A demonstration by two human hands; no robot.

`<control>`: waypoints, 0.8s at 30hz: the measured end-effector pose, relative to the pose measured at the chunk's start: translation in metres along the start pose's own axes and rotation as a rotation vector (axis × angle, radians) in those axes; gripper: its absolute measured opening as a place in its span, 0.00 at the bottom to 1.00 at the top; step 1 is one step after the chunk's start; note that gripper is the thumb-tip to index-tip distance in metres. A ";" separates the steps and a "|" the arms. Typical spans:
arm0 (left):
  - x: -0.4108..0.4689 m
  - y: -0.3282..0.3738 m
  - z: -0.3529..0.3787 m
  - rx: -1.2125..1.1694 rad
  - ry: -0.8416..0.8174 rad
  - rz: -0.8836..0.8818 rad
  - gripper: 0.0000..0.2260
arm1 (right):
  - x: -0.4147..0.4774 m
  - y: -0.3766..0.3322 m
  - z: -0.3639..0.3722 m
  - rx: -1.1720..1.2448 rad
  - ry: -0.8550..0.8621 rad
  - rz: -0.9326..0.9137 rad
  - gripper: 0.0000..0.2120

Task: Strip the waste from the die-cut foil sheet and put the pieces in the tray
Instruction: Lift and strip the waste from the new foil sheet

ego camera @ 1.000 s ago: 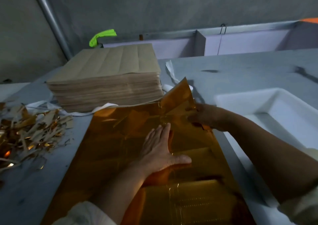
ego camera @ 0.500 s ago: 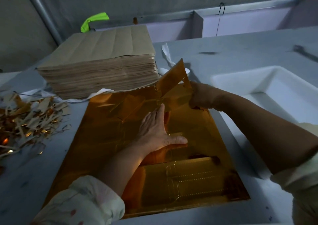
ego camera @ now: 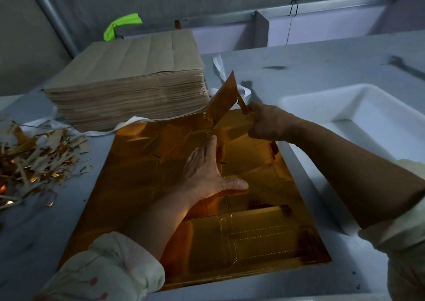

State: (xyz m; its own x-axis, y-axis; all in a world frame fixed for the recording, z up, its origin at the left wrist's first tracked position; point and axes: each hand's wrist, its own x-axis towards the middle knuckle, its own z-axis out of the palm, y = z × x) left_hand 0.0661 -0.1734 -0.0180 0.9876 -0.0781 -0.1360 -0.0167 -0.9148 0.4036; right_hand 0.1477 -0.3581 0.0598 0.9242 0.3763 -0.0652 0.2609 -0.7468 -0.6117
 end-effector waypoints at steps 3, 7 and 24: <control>0.000 0.000 0.000 0.004 -0.005 -0.004 0.67 | 0.001 0.001 0.000 -0.004 0.005 0.003 0.26; 0.001 0.001 0.000 0.011 -0.006 -0.009 0.67 | 0.002 0.001 0.000 0.000 0.017 0.003 0.26; 0.003 0.000 0.001 0.144 0.019 0.079 0.61 | 0.003 0.002 0.001 -0.050 0.036 -0.020 0.25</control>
State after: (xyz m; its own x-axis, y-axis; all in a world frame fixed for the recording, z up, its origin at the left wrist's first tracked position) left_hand 0.0689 -0.1743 -0.0195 0.9851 -0.1455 -0.0916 -0.1149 -0.9535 0.2785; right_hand 0.1505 -0.3579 0.0582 0.9279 0.3721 -0.0239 0.2924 -0.7658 -0.5728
